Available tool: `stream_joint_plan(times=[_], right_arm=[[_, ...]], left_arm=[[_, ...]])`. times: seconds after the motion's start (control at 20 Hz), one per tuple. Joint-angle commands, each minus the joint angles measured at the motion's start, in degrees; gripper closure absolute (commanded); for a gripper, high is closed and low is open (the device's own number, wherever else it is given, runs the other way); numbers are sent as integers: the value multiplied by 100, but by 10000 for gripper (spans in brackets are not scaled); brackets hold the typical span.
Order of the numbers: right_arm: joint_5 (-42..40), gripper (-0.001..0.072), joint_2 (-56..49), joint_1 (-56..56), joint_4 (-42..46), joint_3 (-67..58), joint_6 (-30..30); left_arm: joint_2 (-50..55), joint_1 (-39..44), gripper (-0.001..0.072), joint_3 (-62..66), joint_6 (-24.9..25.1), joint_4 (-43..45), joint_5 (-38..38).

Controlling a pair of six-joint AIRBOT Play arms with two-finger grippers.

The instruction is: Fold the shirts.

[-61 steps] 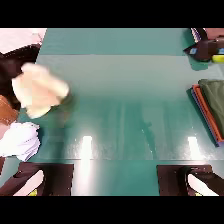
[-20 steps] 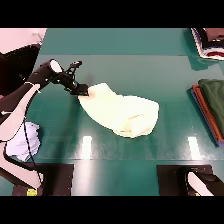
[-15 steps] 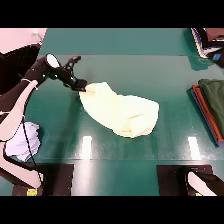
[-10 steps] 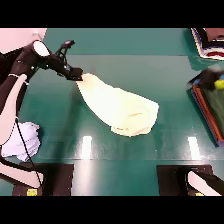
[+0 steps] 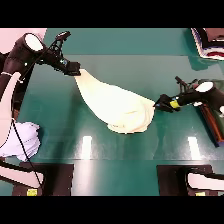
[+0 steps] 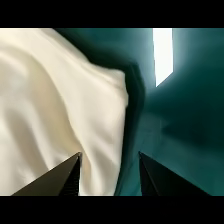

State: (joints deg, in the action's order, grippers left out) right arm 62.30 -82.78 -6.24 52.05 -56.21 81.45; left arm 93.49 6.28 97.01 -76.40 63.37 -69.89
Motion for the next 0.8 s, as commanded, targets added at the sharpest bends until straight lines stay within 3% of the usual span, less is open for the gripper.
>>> stream_joint_plan(times=[0.0,0.1,0.15,0.35,0.75], right_arm=[[-369,386,-769,-350,-188,-433,-50],[-385,645,-994,-470,-85,-800,-61],[-391,688,-1023,-474,-87,-929,-111],[-197,690,-376,-308,-85,-1556,-356],[1014,689,2227,562,-87,-3860,-535]], left_arm=[[-4,-2,684,7,-9,-20,-13],[-9,-2,685,7,-9,-24,-68],[-22,-2,685,7,-9,-22,-70],[-658,-15,686,13,-118,92,127],[-3895,-13,685,13,-114,107,1497]])
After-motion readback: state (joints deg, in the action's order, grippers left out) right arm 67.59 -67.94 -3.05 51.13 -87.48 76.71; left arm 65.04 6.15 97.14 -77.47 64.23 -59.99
